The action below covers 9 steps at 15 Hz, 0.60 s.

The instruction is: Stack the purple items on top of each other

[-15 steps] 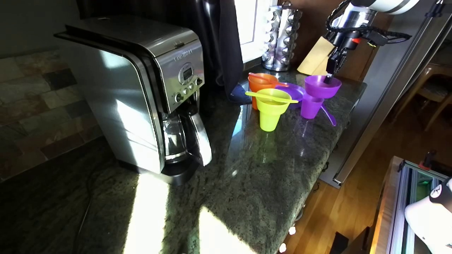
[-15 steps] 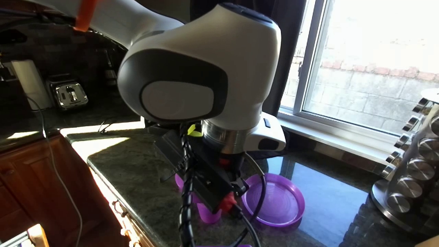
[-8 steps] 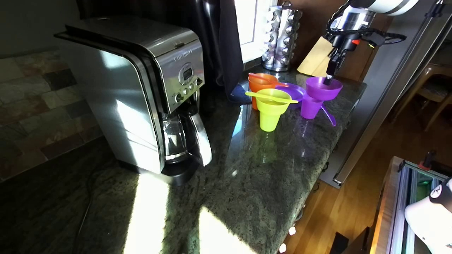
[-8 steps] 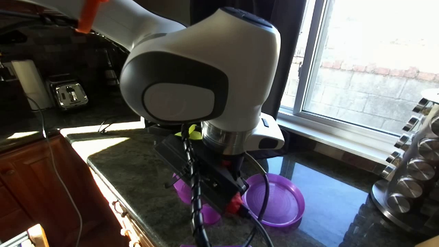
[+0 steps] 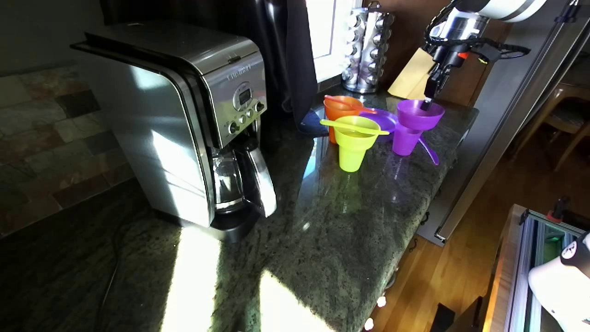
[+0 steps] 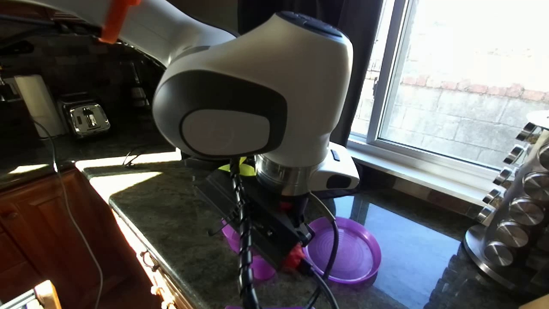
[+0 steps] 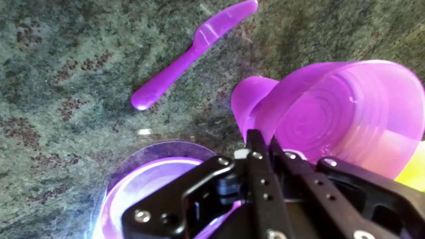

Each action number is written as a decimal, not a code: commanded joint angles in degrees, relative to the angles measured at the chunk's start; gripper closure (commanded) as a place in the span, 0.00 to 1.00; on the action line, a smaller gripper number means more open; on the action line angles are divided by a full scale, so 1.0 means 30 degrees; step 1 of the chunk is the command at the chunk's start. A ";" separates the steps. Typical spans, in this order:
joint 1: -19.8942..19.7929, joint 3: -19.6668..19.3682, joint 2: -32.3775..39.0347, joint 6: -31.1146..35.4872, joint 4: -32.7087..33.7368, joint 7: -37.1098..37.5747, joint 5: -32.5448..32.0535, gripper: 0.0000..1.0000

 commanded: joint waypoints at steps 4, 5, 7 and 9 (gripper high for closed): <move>-0.0009 0.0015 0.0691 0.1049 0.0136 0.1300 0.0547 0.99; -0.0002 0.0019 0.0747 0.1043 0.0165 0.1341 0.0583 0.99; 0.0000 0.0048 0.0850 0.0960 0.0217 0.1420 0.0567 0.99; -0.0001 0.0081 0.0927 0.0960 0.0220 0.1488 0.0539 0.99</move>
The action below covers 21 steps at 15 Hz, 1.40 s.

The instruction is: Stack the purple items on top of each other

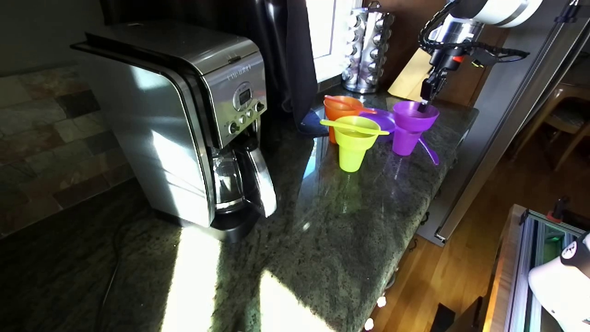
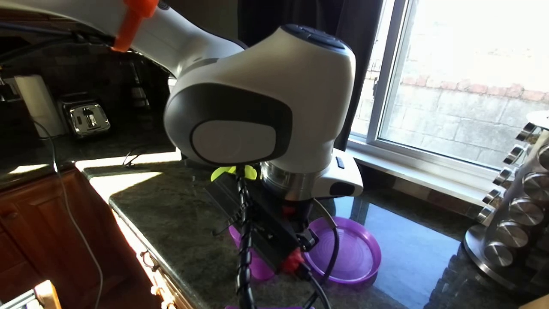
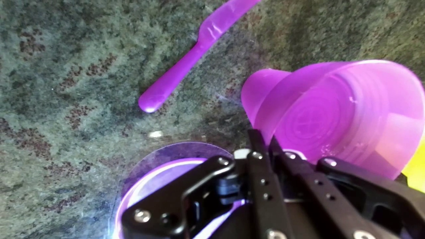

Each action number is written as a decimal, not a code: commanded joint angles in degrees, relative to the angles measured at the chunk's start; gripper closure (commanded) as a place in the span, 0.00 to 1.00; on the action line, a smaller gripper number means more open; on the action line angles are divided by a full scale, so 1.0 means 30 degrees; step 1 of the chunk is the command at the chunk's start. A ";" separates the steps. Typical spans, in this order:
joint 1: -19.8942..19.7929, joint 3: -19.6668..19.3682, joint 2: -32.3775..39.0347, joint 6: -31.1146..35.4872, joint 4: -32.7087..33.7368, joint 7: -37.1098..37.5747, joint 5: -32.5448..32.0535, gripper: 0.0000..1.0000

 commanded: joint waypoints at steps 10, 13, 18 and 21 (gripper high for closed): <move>-0.0037 0.0145 0.0697 0.0634 0.0175 0.0917 0.0463 0.99; -0.0042 0.0171 0.0787 0.0872 0.0161 0.1085 0.0488 0.99; -0.0023 0.0216 0.0806 0.0791 0.0162 0.1059 0.0544 0.99; -0.0040 0.0230 0.0786 0.0821 0.0133 0.1063 0.0463 0.99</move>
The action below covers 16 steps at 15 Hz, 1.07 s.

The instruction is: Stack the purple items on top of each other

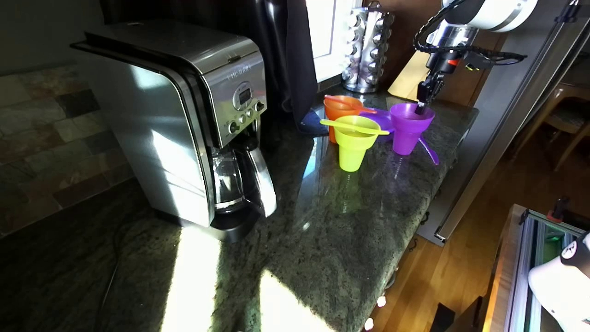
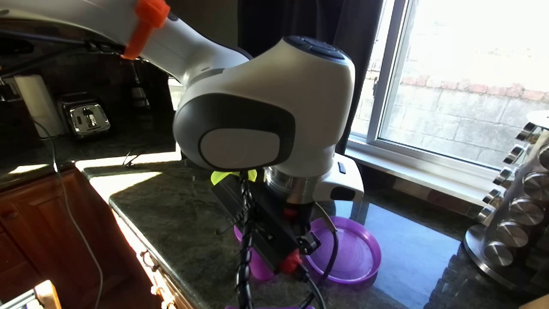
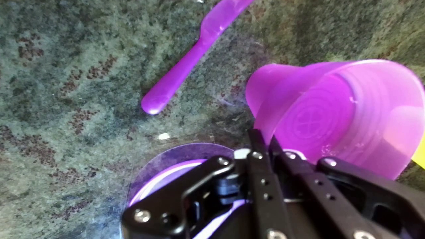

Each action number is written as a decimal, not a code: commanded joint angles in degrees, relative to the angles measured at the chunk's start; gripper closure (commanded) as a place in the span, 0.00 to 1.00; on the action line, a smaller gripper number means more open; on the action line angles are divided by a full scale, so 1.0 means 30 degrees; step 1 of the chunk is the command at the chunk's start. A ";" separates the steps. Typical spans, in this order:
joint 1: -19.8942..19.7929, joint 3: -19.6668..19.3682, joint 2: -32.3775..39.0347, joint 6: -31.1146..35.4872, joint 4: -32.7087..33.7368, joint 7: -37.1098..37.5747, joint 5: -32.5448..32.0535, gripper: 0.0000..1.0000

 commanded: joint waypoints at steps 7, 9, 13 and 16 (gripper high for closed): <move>-0.0104 0.0038 0.0129 0.0247 0.0021 -0.0002 0.0364 0.50; -0.0147 -0.0003 0.0031 0.0201 0.0048 0.0016 0.0393 0.35; -0.0498 -0.0294 -0.0384 -0.0269 0.0250 0.0791 0.0698 0.05; -0.0930 -0.0644 -0.0521 -0.1151 0.0702 0.2437 0.1221 0.00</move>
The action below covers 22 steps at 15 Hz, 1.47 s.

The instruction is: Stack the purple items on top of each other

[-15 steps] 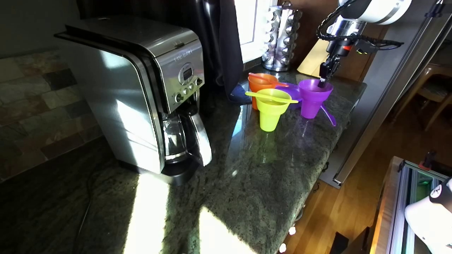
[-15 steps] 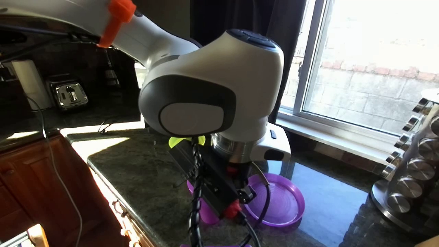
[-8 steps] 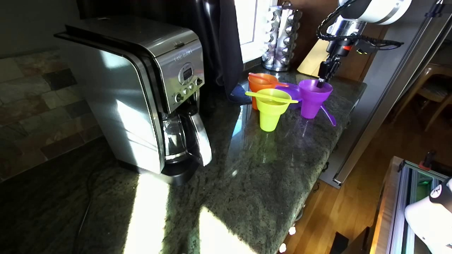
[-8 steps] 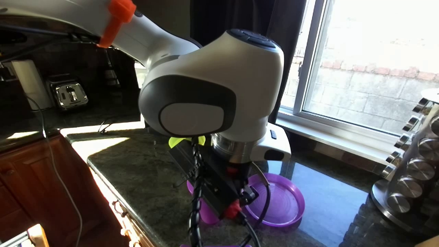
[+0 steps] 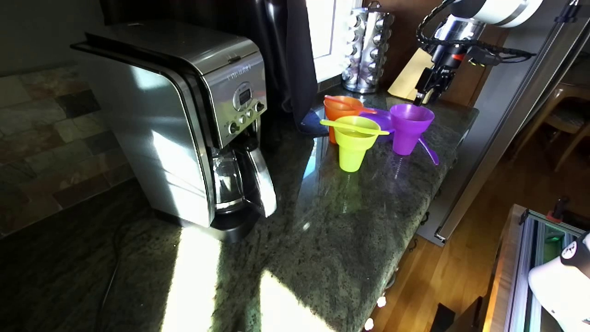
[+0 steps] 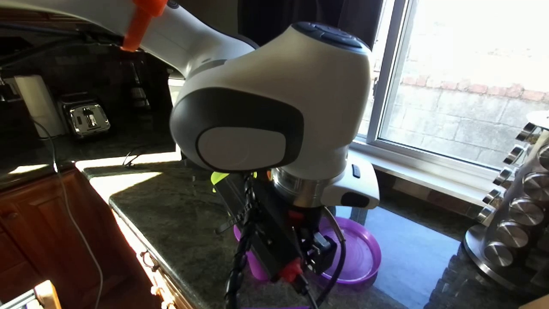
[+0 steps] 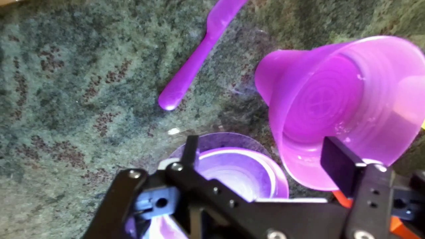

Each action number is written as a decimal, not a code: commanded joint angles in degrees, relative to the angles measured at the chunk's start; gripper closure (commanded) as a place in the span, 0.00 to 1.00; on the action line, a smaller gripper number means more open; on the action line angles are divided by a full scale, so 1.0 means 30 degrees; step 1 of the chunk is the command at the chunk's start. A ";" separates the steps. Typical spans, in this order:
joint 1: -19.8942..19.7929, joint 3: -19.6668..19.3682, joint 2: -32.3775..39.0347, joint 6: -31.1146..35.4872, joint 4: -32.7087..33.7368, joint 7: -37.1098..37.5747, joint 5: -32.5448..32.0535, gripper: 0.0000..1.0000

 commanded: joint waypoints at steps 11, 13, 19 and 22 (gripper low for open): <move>-0.1931 -0.0822 0.1356 -0.4373 0.2617 0.8098 -0.1377 0.00; -0.1983 -0.0826 0.2145 -0.5242 0.3222 0.8711 -0.1387 0.00; -0.2105 -0.0589 0.5205 -0.6828 0.5314 0.7867 -0.0135 0.00; -0.2245 -0.0346 0.6452 -0.7008 0.6150 0.7863 0.0092 0.00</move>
